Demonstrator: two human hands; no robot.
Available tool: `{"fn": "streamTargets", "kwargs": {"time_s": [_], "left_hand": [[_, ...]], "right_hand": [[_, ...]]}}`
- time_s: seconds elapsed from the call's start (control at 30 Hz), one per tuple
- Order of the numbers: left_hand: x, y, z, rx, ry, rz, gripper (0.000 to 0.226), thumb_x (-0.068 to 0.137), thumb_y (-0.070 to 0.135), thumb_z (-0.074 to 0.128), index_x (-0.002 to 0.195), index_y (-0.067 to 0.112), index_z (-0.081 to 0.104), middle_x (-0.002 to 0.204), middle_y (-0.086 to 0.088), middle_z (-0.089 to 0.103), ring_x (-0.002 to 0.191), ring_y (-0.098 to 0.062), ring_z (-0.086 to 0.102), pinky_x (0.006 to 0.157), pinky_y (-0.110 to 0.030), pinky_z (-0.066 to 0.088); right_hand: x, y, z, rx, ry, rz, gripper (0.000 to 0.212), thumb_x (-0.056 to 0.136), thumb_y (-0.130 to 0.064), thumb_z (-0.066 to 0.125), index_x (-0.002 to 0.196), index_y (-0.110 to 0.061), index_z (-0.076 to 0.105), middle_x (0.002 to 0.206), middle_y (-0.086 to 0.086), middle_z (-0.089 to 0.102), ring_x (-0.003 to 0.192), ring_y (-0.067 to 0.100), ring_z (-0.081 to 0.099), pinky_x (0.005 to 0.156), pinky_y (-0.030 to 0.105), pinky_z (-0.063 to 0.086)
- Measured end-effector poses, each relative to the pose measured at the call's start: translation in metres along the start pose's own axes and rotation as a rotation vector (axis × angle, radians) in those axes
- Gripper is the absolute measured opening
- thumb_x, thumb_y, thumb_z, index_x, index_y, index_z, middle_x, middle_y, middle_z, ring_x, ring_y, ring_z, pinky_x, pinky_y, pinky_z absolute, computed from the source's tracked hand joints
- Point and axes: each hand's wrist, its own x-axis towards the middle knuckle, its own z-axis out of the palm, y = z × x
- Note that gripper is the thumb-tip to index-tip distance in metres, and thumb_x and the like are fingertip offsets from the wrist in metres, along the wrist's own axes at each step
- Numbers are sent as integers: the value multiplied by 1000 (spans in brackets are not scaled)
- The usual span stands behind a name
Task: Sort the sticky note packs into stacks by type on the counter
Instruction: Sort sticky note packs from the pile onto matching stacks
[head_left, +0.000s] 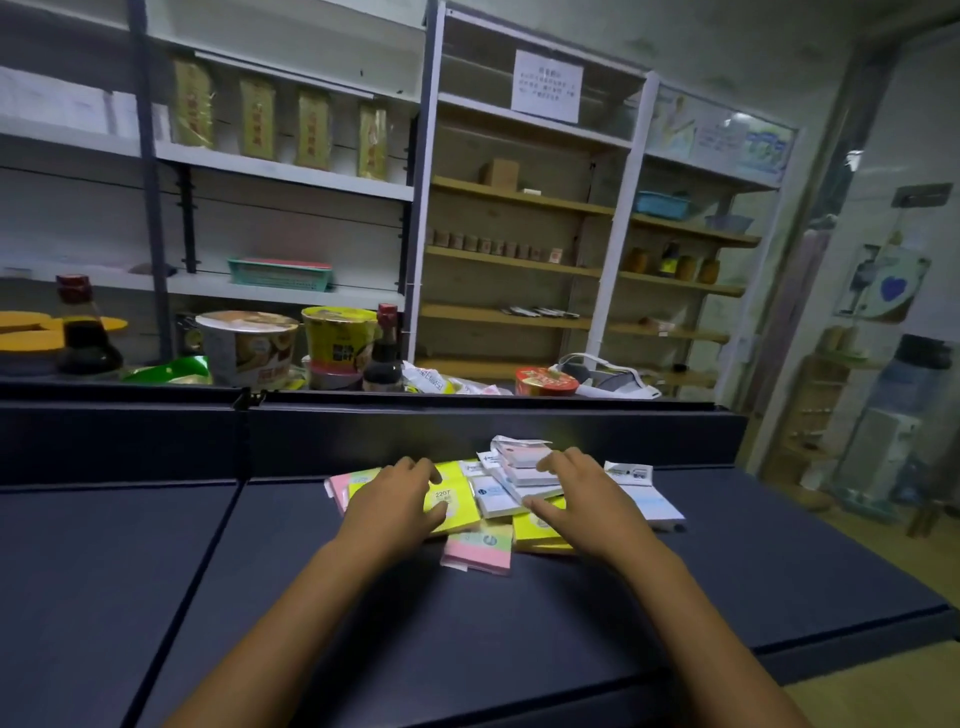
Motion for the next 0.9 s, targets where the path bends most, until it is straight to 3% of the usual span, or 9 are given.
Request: {"fn": "streamTargets", "kwargs": {"time_s": [0.3, 0.47, 0.57, 0.67, 0.77, 0.9], "left_hand": [[20, 10, 33, -39, 91, -154, 31, 92, 43, 54, 119, 28, 55, 114, 8, 56, 107, -14, 54, 77, -33, 50], [18, 3, 38, -55, 114, -135, 34, 89, 48, 59, 119, 32, 55, 112, 14, 52, 108, -6, 49, 82, -24, 43], [19, -7, 34, -59, 56, -121, 52, 81, 58, 66, 126, 33, 54, 120, 14, 50, 113, -7, 45, 95, -26, 42], [17, -14, 28, -52, -59, -149, 86, 64, 74, 69, 137, 35, 47, 127, 14, 43, 119, -7, 37, 105, -29, 36], [16, -15, 23, -33, -176, -178, 115, 42, 87, 60, 143, 33, 42, 134, 11, 38, 128, -9, 31, 112, -28, 29], [16, -13, 19, -62, -184, -206, 106, 42, 84, 61, 134, 33, 51, 132, 12, 40, 127, -6, 32, 109, -23, 29]], "right_hand": [[65, 21, 23, 106, 0, -177, 36, 95, -51, 54, 122, -27, 50, 121, -7, 50, 112, 16, 50, 88, 34, 47], [91, 37, 35, 203, 13, -266, 35, 94, -49, 55, 121, -26, 53, 119, -5, 52, 114, 16, 50, 92, 35, 46], [99, 42, 39, 272, 41, -295, 34, 95, -47, 56, 121, -25, 55, 120, -7, 54, 115, 13, 50, 94, 34, 46], [107, 49, 43, 319, 58, -318, 32, 95, -47, 56, 120, -26, 56, 119, -9, 53, 115, 11, 50, 93, 34, 46], [113, 56, 48, 366, 89, -335, 28, 95, -46, 57, 115, -26, 56, 114, -10, 54, 112, 11, 52, 92, 33, 47], [115, 66, 53, 422, 75, -340, 28, 95, -46, 57, 114, -25, 58, 114, -10, 55, 112, 10, 52, 95, 32, 45]]}}
